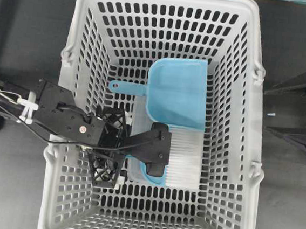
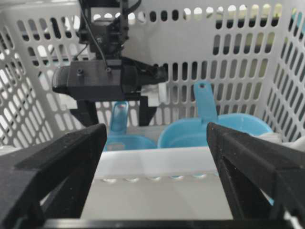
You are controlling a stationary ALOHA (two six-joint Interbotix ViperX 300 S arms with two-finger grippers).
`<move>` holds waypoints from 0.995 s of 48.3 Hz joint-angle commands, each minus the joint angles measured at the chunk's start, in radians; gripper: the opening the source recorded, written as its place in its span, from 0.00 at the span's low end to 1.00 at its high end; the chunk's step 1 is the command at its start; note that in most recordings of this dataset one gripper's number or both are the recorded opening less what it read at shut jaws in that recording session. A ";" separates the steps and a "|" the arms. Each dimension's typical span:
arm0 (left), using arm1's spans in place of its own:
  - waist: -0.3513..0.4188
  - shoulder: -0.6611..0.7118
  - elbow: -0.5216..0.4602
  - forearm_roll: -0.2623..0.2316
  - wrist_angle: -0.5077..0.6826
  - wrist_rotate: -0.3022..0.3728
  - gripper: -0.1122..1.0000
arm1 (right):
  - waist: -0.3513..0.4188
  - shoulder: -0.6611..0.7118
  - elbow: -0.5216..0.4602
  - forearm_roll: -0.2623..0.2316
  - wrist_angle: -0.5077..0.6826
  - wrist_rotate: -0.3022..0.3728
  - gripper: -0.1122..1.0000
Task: Pick up the hand brush from the shopping basket with the left arm.
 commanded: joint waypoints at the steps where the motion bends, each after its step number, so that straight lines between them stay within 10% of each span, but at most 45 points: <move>1: 0.000 -0.008 -0.005 0.002 -0.011 0.002 0.88 | 0.002 0.009 -0.006 0.003 -0.005 0.003 0.83; 7: -0.005 -0.008 -0.005 0.003 -0.020 0.002 0.76 | 0.002 0.008 -0.005 0.002 -0.005 0.018 0.83; 16: -0.012 -0.008 -0.002 0.003 -0.021 0.015 0.31 | 0.003 0.009 0.006 0.003 -0.003 0.032 0.83; 48: -0.014 -0.133 -0.083 0.003 0.080 0.041 0.32 | 0.006 0.003 0.023 0.003 -0.012 0.057 0.81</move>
